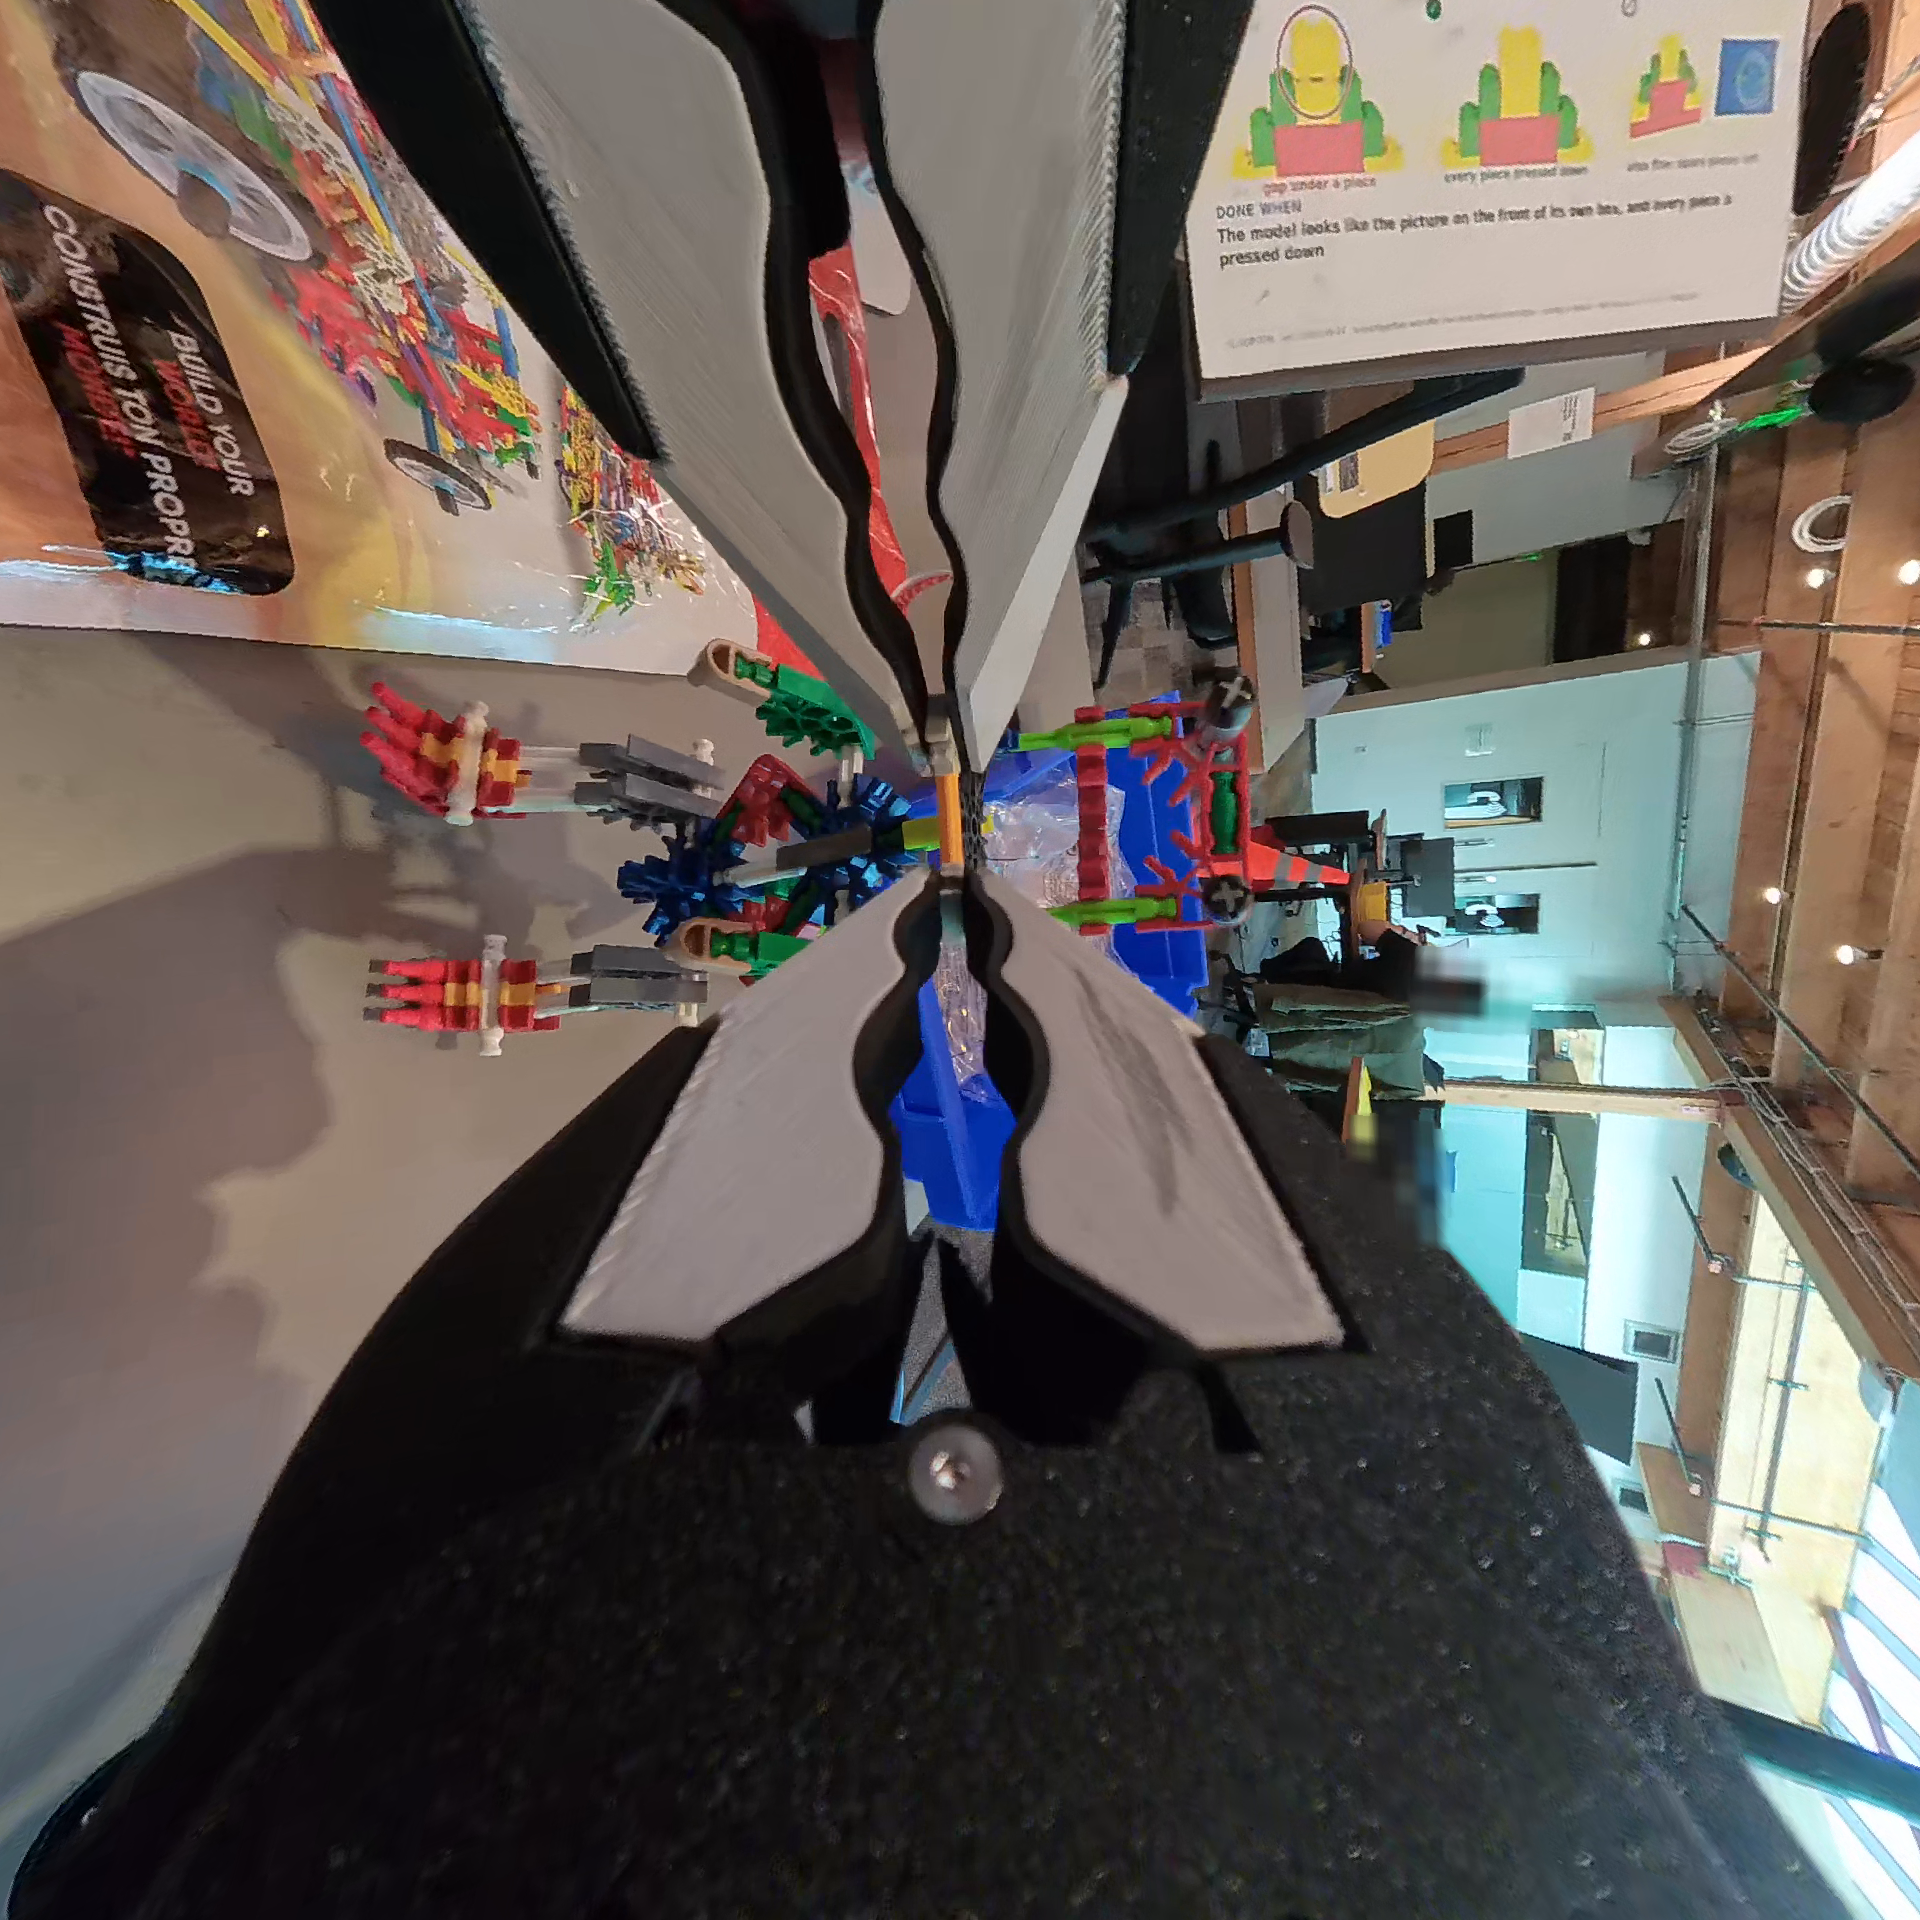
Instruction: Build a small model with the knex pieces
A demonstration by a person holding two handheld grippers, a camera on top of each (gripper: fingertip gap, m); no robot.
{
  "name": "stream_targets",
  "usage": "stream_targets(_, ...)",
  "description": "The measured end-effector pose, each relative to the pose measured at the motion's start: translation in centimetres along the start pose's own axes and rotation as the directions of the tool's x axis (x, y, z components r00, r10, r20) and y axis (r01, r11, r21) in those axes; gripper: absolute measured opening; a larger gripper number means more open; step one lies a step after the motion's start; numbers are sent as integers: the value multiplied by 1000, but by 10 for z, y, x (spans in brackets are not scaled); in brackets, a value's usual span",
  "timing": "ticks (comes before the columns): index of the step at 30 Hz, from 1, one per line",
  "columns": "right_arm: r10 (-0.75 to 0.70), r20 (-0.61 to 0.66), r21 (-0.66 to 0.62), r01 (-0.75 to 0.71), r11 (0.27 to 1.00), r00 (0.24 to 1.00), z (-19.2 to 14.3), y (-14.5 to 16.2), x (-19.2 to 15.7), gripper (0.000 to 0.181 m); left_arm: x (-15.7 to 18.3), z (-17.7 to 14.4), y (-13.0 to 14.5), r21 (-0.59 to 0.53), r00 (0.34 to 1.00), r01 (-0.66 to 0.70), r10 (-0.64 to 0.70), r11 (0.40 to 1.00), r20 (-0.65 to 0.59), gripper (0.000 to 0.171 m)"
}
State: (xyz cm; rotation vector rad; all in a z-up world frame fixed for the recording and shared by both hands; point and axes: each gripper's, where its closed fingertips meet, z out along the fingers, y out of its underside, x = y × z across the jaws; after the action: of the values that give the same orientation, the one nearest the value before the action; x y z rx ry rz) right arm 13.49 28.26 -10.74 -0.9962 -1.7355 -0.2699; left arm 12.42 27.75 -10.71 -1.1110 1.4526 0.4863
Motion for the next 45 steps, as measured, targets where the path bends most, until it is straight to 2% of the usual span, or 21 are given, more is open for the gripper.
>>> stream_targets(4,-15,-53,14,16,1000,998,-3,-5,2,2,-2,-2,0,14,999,14,-14,1000,34,3)
stream_targets(7,-48,-81,25,50,998,996,-6,-4,-2,2,-7,-6,5,16,996,34,-36,999,81,19)
stream_targets(10,-62,-117,46,68,997,991,-9,-3,-4,3,-6,-10,13,21,993,71,-73,997,88,19)
stream_targets(15,-60,-156,56,70,996,986,-12,-3,-7,4,6,-2,22,10,984,181,-181,984,8,17)
stream_targets(18,-58,-159,65,69,996,986,-15,-1,-8,4,8,7,27,32,938,345,-343,938,-58,24)
stream_targets(20,-52,-157,74,64,995,986,-16,0,-8,4,12,13,27,36,887,450,-442,892,-136,38)
stream_targets(24,-47,-148,108,63,992,988,-16,1,-10,5,18,22,21,64,804,569,-538,820,-253,43)
stream_targets(26,-52,-152,121,71,990,987,-16,1,-10,5,18,23,16,98,774,608,-560,788,-296,41)
stream_targets(29,-46,-147,118,64,991,988,-14,5,-12,6,16,23,10,130,739,651,-586,747,-332,26)
stream_targets(31,-36,-140,121,53,991,990,-12,6,-14,8,13,22,10,142,760,630,-569,764,-314,21)
stream_targets(36,-5,-123,120,20,993,992,-12,6,-14,10,11,21,11,126,803,575,-527,809,-281,21)
stream_targets(41,35,-69,89,-28,996,997,-16,7,-17,36,11,20,9,130,842,522,-486,843,-233,20)
stream_targets(45,-24,-20,47,25,999,999,-14,-5,-21,43,10,20,5,131,864,488,-457,863,-209,21)
